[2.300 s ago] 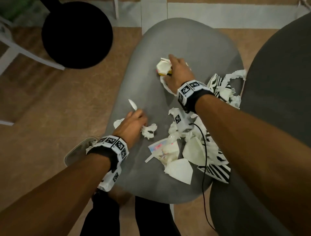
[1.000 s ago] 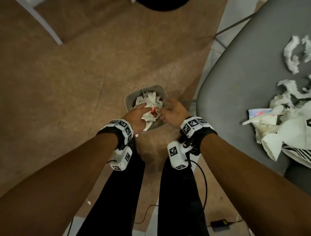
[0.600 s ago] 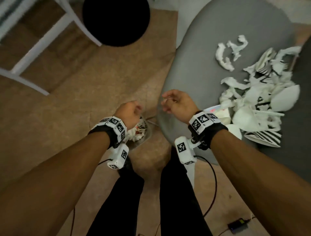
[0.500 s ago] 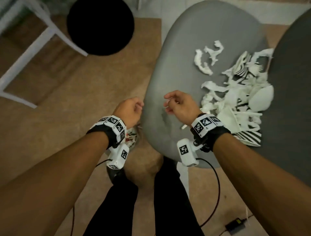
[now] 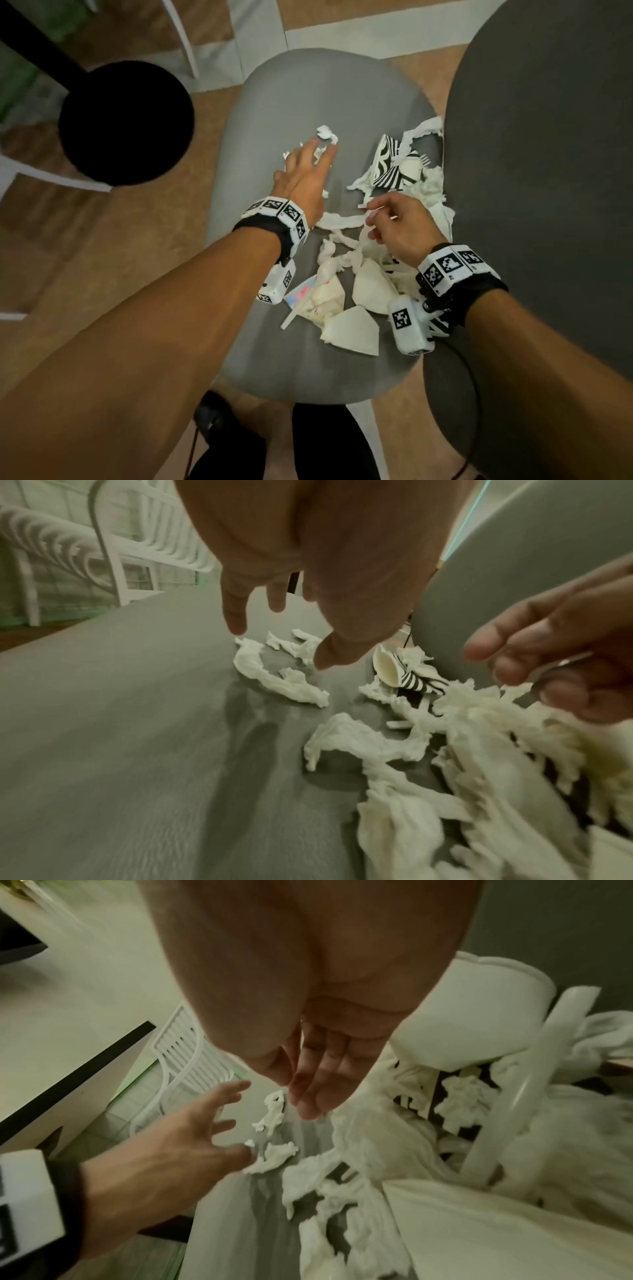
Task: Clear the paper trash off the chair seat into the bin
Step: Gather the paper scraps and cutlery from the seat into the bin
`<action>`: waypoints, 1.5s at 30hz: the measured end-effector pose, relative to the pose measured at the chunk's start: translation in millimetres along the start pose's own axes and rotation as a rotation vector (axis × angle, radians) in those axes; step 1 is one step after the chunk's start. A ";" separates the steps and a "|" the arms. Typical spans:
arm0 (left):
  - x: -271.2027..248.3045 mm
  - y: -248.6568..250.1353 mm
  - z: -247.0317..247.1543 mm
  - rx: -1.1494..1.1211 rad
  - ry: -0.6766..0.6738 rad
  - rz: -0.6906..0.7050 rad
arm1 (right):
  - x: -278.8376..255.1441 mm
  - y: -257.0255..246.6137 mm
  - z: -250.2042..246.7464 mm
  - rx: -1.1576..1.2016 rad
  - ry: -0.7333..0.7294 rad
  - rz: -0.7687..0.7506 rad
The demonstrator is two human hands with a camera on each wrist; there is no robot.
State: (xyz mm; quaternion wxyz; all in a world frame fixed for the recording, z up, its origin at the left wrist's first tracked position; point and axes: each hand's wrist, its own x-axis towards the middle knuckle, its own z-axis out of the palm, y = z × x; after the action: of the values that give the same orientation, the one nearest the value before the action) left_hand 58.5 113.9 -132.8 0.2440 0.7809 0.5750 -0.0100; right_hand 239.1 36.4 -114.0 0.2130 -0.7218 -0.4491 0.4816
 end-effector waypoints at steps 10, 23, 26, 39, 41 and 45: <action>25.7 -29.3 10.4 0.175 -0.106 0.036 | 61.6 -11.8 -17.3 -0.372 0.186 -0.115; 11.3 -36.9 17.8 -0.115 -0.152 -0.207 | 122.3 -17.1 -40.4 -0.743 0.112 0.070; 4.6 -38.2 17.5 -0.104 -0.159 -0.172 | 119.0 -22.8 -33.4 -0.607 0.110 0.013; -60.7 -60.8 3.8 -0.267 0.003 -0.253 | 40.1 -79.8 15.0 -0.504 0.188 -0.298; -80.5 -71.1 0.6 -0.331 0.078 -0.299 | 18.7 -92.2 39.5 -0.449 0.114 -0.310; -138.5 -104.8 0.5 -0.524 0.219 -0.445 | -24.2 -108.0 113.2 -0.323 -0.057 -0.320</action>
State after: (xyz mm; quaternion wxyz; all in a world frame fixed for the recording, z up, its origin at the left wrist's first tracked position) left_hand -82.9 13.0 -130.9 0.3646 0.5438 0.7368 0.1685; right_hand 87.7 56.3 -72.2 0.1553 -0.6523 -0.6349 0.3839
